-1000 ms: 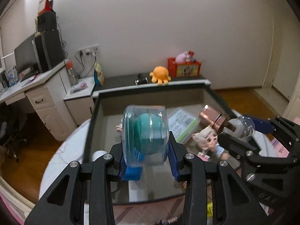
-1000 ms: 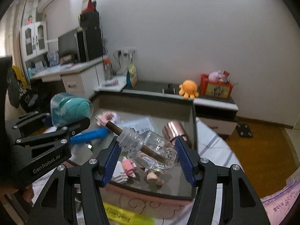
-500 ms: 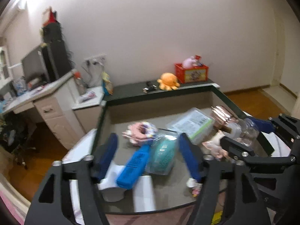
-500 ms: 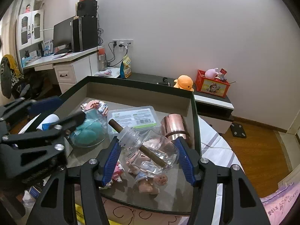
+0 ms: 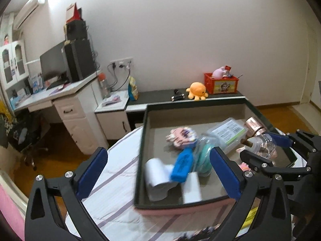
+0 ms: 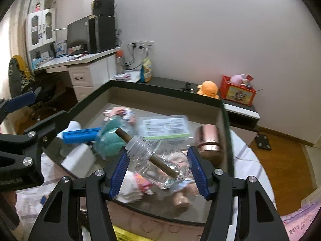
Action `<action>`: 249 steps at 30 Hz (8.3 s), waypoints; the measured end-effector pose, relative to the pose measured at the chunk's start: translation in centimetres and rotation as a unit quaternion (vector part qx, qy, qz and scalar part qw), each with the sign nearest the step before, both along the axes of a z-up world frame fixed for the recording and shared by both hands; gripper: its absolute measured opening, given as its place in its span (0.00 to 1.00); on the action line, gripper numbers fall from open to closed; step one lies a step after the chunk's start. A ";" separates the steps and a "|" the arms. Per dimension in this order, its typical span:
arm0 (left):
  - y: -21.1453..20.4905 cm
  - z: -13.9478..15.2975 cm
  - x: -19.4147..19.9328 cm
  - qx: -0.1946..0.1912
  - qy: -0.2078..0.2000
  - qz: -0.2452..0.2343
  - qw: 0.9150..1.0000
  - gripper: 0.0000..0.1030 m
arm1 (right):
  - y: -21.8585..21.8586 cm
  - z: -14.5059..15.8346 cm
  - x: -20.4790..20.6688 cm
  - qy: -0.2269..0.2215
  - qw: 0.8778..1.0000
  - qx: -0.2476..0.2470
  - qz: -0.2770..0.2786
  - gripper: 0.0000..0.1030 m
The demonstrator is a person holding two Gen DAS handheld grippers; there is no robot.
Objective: Organize rigid objects
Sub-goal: 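Lower both items into the pink box and open both tools, then withdraw both tools from the pink box back toward the remaining items, then grasp the blue pencil case with the left tool while the right tool grasps the white astronaut figure, then lift the pencil case and astronaut figure toward the pink box with both tools, then lower both items into the pink box and open both tools, then withdraw both tools and reach toward the hair clip and highlighter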
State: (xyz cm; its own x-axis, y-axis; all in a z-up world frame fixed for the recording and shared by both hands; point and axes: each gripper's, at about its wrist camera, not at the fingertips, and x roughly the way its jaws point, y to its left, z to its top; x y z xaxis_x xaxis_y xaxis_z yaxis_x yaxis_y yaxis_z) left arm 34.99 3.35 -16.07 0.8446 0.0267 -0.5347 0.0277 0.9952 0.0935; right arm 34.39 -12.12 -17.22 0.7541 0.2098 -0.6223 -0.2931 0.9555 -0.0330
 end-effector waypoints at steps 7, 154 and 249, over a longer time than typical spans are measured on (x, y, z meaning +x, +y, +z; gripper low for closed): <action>1.8 -0.9 -0.5 -0.011 0.013 0.015 1.000 1.00 | 1.8 -1.4 0.7 0.025 0.999 0.022 0.031 0.60; -1.1 10.5 -28.1 -0.035 -0.179 -0.031 0.983 0.83 | -2.2 11.6 -27.3 -0.197 0.976 0.088 -0.037 0.71; -0.7 9.5 -28.2 -0.013 -0.161 -0.001 0.987 1.00 | -3.6 11.1 -28.7 -0.224 0.970 0.081 -0.058 0.88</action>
